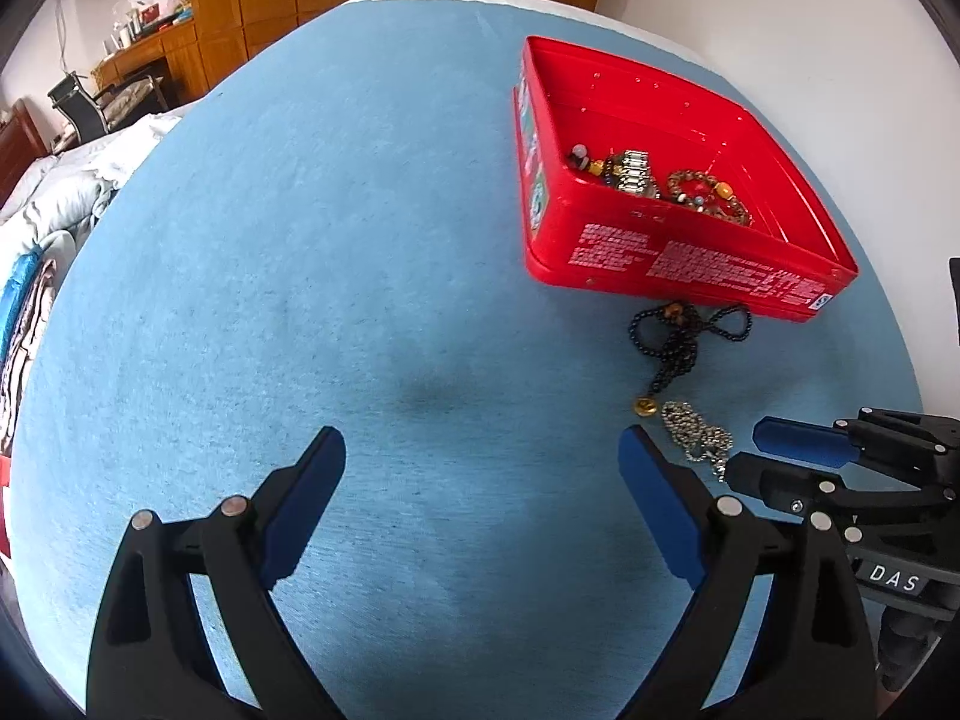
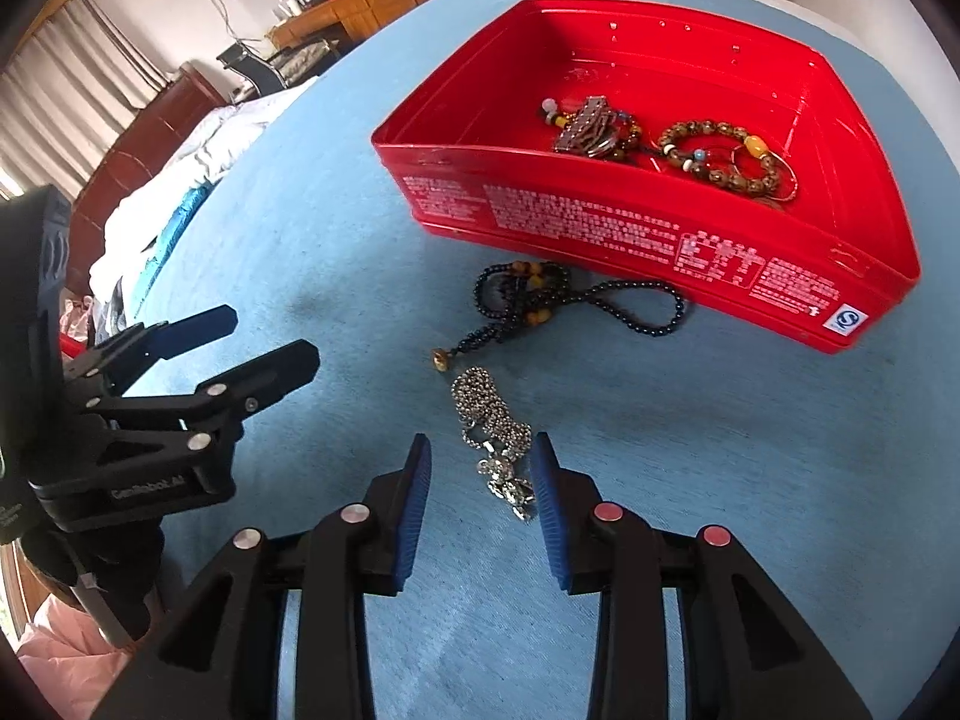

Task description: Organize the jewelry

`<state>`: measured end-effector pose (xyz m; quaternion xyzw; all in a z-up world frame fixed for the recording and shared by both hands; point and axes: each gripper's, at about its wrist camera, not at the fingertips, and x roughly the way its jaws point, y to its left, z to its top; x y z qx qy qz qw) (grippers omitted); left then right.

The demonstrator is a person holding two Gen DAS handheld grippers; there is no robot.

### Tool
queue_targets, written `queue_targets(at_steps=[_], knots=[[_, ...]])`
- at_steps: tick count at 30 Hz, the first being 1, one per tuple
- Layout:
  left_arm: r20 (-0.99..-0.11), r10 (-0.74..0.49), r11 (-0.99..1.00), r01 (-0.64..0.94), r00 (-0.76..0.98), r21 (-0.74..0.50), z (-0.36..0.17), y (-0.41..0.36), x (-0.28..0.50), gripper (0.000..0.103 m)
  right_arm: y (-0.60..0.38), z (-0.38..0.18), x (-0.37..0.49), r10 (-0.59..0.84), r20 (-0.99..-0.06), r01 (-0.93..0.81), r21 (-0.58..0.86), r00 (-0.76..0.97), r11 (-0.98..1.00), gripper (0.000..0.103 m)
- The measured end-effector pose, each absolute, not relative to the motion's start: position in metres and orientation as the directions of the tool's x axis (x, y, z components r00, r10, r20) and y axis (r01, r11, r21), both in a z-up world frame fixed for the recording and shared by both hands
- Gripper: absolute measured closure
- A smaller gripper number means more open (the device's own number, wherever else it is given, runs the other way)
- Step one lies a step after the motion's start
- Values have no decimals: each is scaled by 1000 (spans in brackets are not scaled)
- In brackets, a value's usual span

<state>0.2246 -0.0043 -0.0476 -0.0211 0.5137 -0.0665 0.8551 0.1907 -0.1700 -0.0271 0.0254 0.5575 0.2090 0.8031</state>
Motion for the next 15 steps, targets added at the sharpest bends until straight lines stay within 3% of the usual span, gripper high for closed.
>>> queue_targets(at_steps=[4, 15], knots=[[-873, -116, 993, 80, 474, -89, -48, -2, 224, 12, -167, -28, 192, 351, -887, -311, 257, 299, 915, 64], [-864, -105, 994, 84, 492, -72, -47, -4, 220, 12, -160, -38, 196, 341, -893, -325, 242, 294, 914, 64]])
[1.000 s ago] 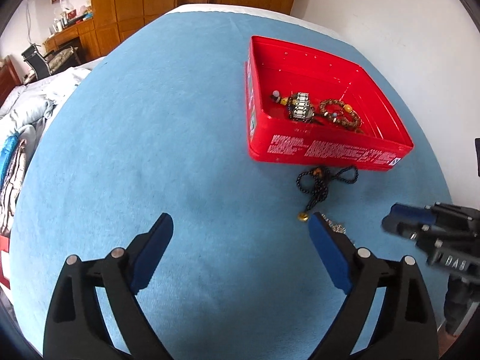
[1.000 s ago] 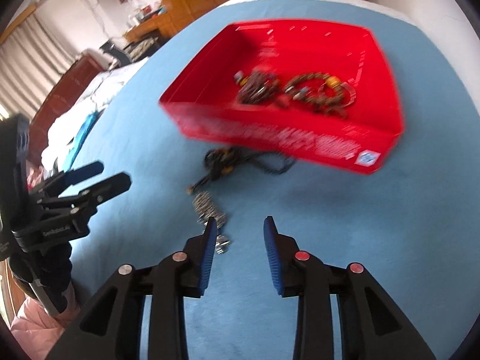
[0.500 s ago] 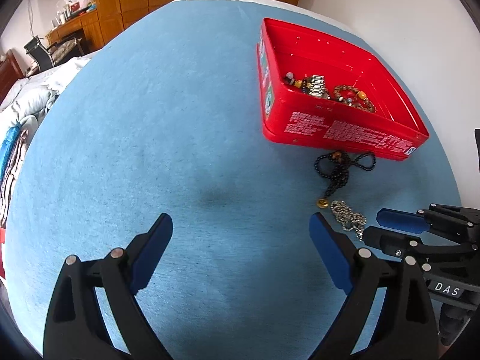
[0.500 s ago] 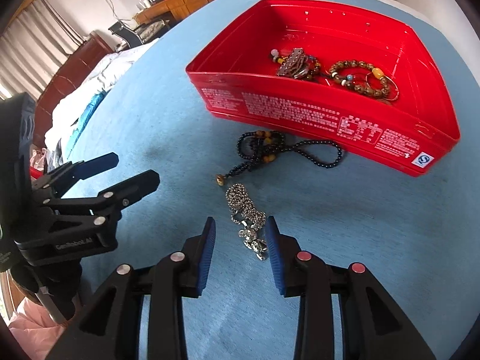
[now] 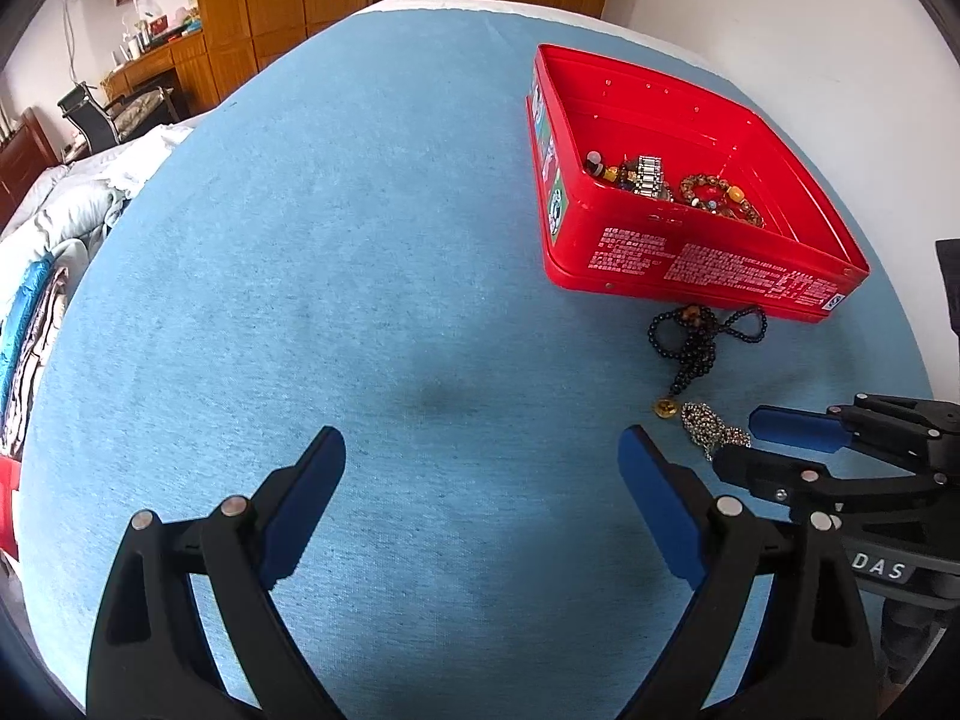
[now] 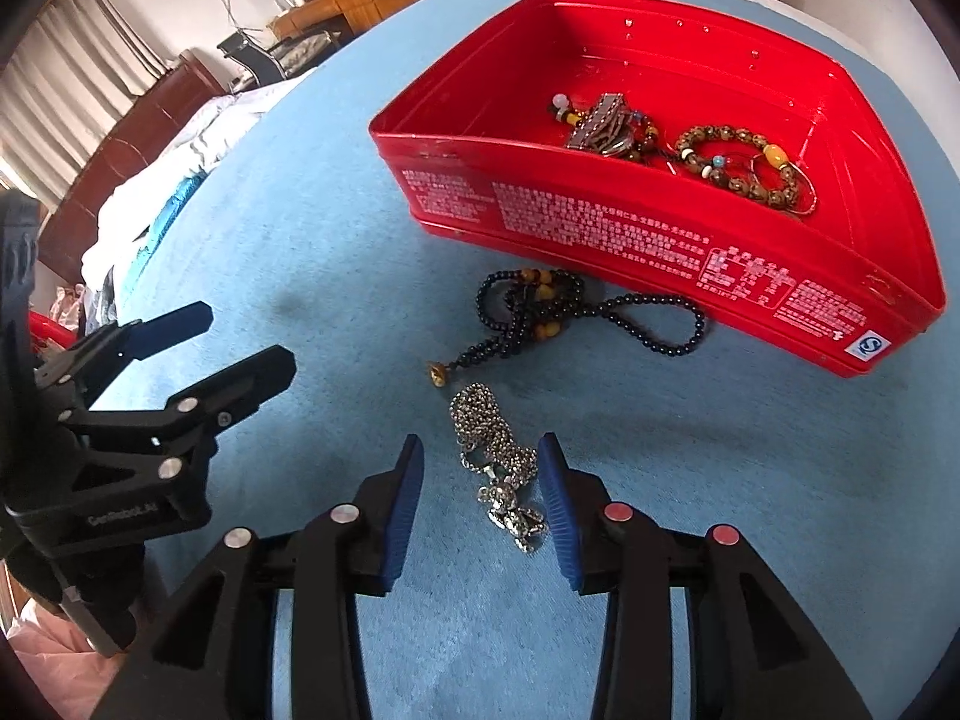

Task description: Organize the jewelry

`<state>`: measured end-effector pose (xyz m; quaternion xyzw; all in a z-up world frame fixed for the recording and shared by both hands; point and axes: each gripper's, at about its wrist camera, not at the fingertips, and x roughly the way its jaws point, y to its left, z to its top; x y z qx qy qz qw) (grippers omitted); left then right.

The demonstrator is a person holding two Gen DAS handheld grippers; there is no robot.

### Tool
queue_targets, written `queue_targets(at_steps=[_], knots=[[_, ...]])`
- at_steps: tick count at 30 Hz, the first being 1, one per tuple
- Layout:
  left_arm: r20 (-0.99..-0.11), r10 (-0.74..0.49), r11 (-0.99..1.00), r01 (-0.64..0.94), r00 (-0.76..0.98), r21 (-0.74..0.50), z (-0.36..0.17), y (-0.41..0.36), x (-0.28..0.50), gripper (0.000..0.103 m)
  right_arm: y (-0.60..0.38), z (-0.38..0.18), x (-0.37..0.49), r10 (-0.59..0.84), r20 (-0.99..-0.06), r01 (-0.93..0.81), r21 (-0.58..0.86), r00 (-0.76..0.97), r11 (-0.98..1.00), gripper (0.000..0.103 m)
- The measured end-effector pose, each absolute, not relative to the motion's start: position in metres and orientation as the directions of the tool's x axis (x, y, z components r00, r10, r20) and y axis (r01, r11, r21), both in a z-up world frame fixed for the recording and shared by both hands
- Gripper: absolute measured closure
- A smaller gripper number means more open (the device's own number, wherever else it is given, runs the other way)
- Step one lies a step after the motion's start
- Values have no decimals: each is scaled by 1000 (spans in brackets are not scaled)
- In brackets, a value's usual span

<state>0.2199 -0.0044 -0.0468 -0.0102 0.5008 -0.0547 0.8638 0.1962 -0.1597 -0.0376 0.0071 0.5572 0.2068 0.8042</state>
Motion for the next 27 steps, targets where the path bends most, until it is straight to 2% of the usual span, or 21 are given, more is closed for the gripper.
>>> queue_targets(at_steps=[16, 18, 23, 27], knots=[[-867, -103, 995, 66, 487, -81, -48, 1, 223, 12, -145, -45, 199, 277, -913, -352, 164, 301, 922, 64], [-868, -106, 994, 66, 486, -85, -48, 2, 224, 12, -144, -45, 198, 265, -914, -354, 150, 306, 923, 66], [-869, -105, 994, 64, 484, -85, -49, 3, 225, 12, -148, -46, 198, 239, -916, -341, 123, 322, 932, 82], [-872, -106, 994, 58, 478, -89, -51, 5, 227, 12, -155, -46, 198, 257, -911, -321, 150, 322, 935, 84]])
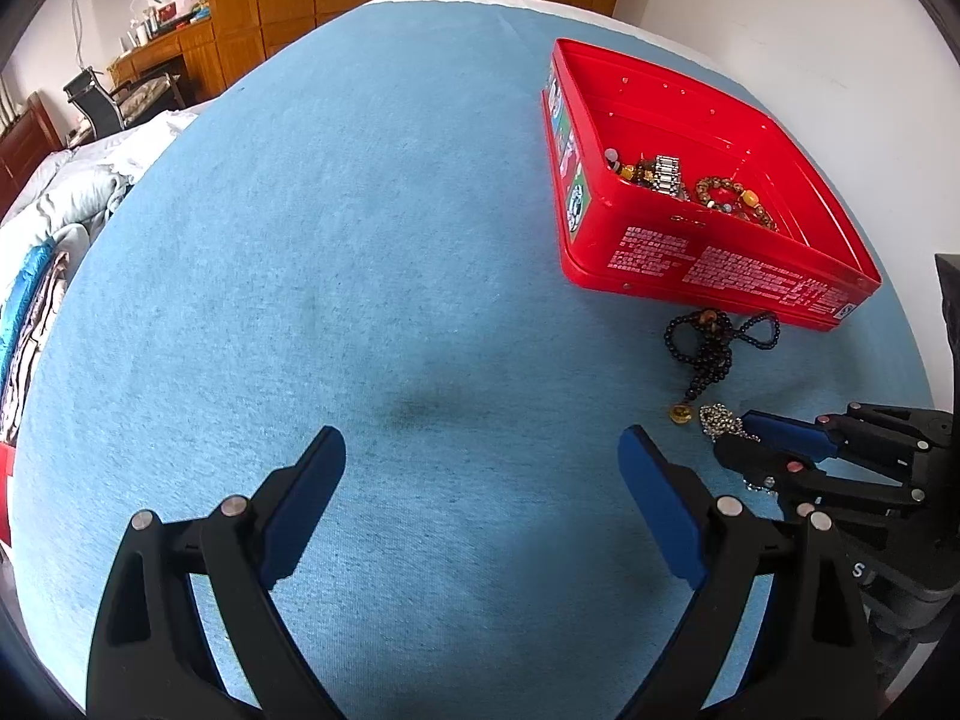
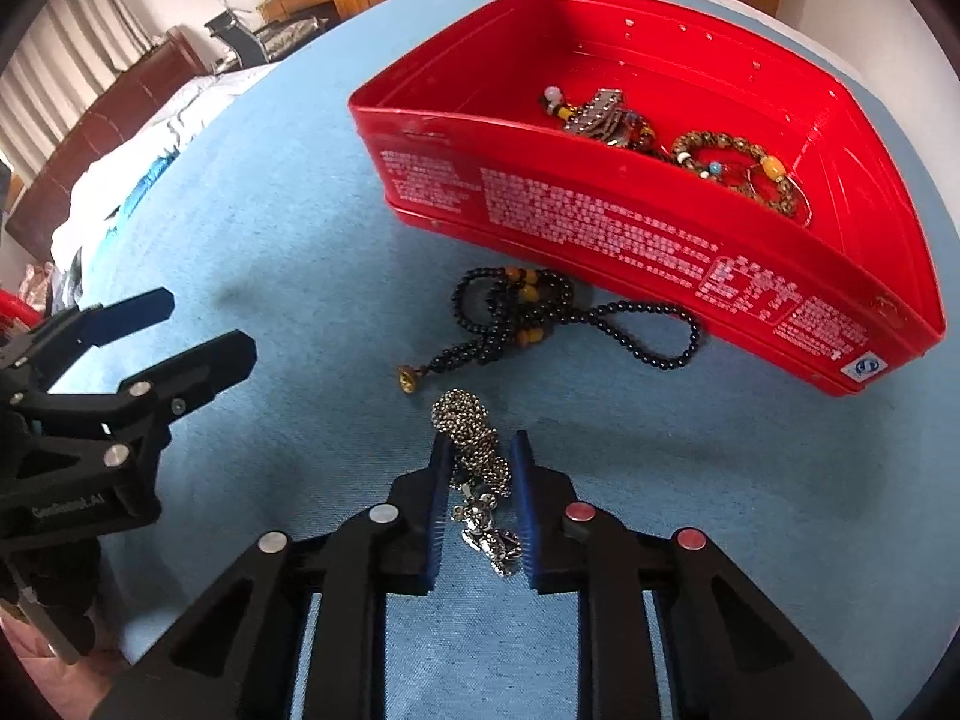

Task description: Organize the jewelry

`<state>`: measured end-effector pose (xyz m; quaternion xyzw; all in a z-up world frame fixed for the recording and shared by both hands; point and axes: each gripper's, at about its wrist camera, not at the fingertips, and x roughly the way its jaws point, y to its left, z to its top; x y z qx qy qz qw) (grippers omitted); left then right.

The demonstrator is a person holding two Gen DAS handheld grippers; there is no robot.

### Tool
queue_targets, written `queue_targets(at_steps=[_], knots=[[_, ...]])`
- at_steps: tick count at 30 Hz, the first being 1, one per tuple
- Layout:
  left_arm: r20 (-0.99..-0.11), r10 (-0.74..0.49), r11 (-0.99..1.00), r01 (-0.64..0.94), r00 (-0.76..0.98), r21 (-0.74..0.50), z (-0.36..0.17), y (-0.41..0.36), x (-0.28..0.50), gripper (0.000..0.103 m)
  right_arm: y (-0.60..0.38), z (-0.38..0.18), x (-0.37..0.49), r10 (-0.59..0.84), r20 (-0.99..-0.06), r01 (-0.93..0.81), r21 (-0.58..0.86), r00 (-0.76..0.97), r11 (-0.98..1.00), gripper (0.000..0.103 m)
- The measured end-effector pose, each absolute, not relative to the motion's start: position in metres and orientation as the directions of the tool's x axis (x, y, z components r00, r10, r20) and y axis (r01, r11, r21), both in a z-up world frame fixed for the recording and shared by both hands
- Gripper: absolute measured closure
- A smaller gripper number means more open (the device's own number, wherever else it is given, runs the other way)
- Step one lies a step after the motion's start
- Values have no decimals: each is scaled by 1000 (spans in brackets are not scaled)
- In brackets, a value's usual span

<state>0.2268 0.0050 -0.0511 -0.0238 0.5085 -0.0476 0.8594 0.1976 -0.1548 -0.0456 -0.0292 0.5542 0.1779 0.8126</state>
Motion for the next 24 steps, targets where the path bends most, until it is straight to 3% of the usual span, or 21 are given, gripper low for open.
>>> queue_targets(at_steps=[2, 14, 19, 21, 24], knots=[[-872, -108, 994, 54, 478, -93, -52, 5, 227, 12, -161, -45, 197, 267, -909, -297, 171, 321, 940, 90], [-872, -119, 993, 64, 475, -101, -52, 0, 225, 12, -220, -26, 179, 270, -881, -173, 218, 388, 961, 92], [-873, -121, 993, 67, 472, -102, -52, -1, 225, 12, -214, -31, 170, 363, -874, -223, 302, 323, 927, 92], [-874, -125, 992, 70, 470, -105, -52, -2, 224, 12, -207, -34, 170, 351, -881, -235, 285, 319, 929, 90], [-874, -128, 992, 65, 470, -110, -52, -1, 224, 12, -208, -39, 178, 355, -883, -215, 299, 308, 930, 75]])
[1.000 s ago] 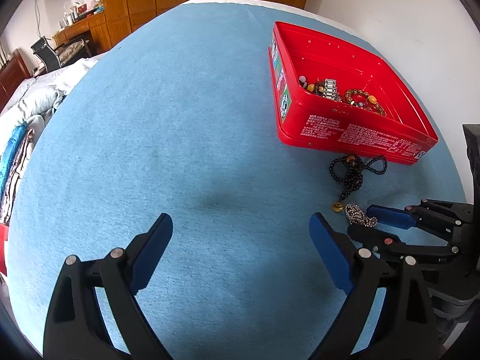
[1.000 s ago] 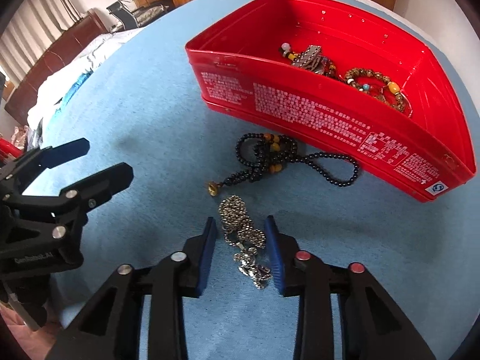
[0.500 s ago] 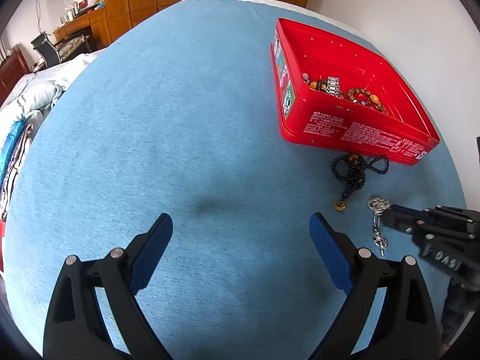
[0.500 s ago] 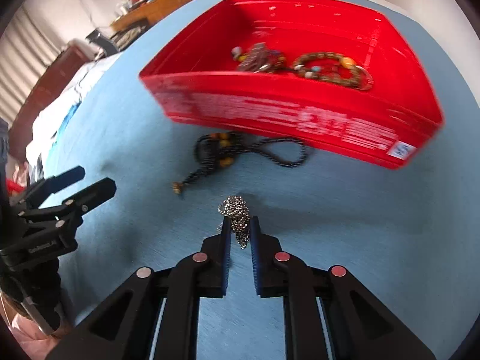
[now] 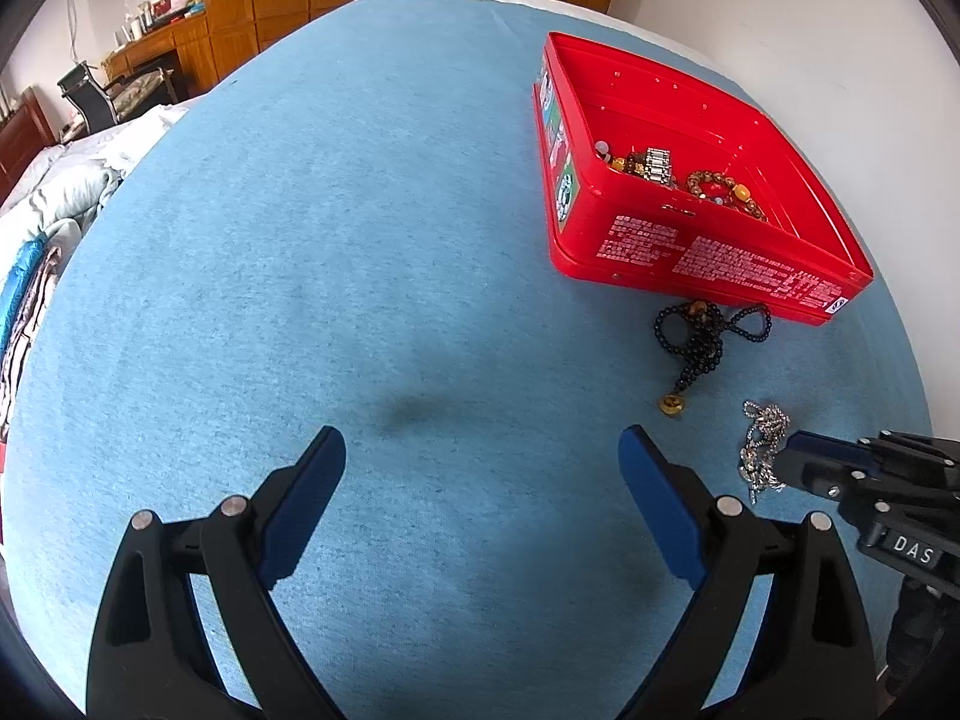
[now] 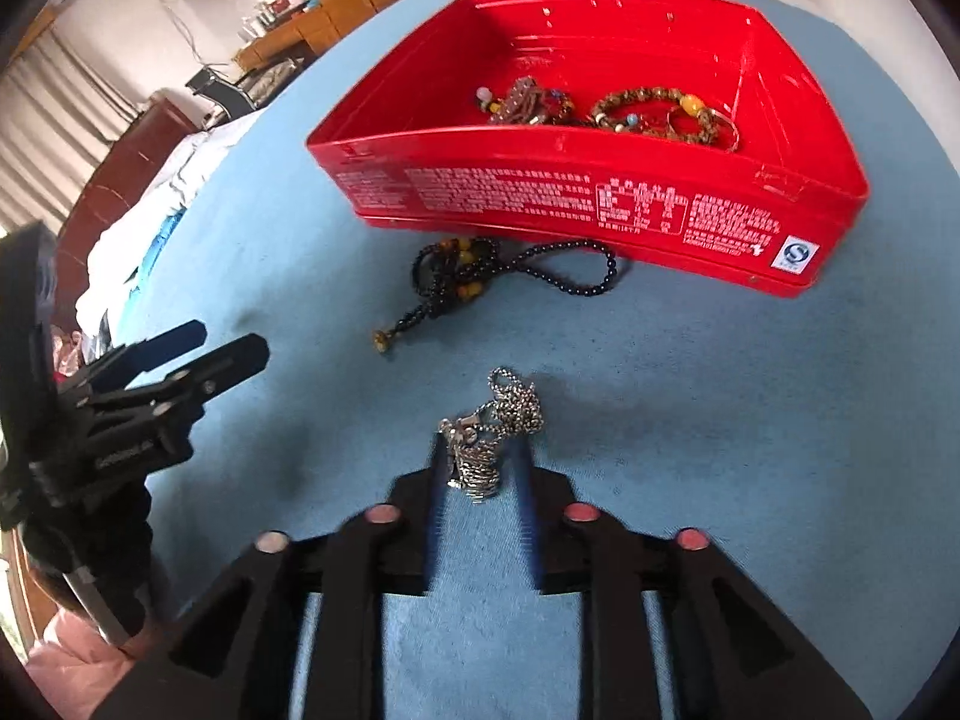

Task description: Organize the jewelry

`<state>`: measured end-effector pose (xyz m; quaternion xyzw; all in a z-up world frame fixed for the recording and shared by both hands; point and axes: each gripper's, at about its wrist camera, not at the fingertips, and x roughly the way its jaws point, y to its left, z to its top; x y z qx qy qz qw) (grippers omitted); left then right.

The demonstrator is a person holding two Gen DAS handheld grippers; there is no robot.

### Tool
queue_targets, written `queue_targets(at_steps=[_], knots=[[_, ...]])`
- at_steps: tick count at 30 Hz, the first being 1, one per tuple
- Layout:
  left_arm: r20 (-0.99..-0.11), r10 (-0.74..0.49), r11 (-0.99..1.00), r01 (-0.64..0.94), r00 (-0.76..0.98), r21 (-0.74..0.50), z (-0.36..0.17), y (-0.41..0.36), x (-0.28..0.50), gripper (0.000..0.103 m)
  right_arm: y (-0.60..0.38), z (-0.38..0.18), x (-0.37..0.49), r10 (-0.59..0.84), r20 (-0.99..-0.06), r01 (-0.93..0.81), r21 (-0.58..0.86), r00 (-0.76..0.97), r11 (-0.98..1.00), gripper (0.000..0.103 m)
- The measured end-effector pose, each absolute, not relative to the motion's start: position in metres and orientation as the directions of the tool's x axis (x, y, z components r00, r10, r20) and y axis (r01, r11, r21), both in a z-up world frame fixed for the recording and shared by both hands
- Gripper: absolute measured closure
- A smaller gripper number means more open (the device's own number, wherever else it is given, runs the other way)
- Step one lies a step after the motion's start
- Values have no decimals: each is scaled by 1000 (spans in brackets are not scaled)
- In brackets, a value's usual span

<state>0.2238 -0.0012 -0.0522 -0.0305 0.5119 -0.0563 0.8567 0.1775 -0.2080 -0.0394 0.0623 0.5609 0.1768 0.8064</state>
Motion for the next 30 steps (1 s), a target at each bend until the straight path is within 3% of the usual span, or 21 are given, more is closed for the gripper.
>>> queue_targets(at_steps=[2, 10, 15, 17, 18, 30], knots=[[-873, -130, 992, 62, 470, -114, -52, 0, 224, 12, -206, -42, 179, 352, -887, -201, 302, 300, 932, 60], [-871, -120, 993, 60, 477, -104, -51, 0, 224, 12, -187, -46, 180, 267, -911, -241, 196, 315, 951, 52], [-873, -107, 994, 45, 475, -97, -53, 2, 226, 12, -175, -49, 174, 171, -914, -283, 65, 369, 957, 65], [-875, -103, 995, 46, 473, -93, -54, 1, 226, 12, -181, -49, 173, 157, -912, -272, 53, 379, 961, 82], [-876, -101, 995, 46, 473, -90, -54, 1, 226, 12, -185, -48, 173, 163, -911, -263, 63, 379, 963, 85], [-884, -146, 986, 133, 445, -96, -48, -35, 231, 12, -257, -32, 170, 337, -848, -145, 304, 408, 942, 95]])
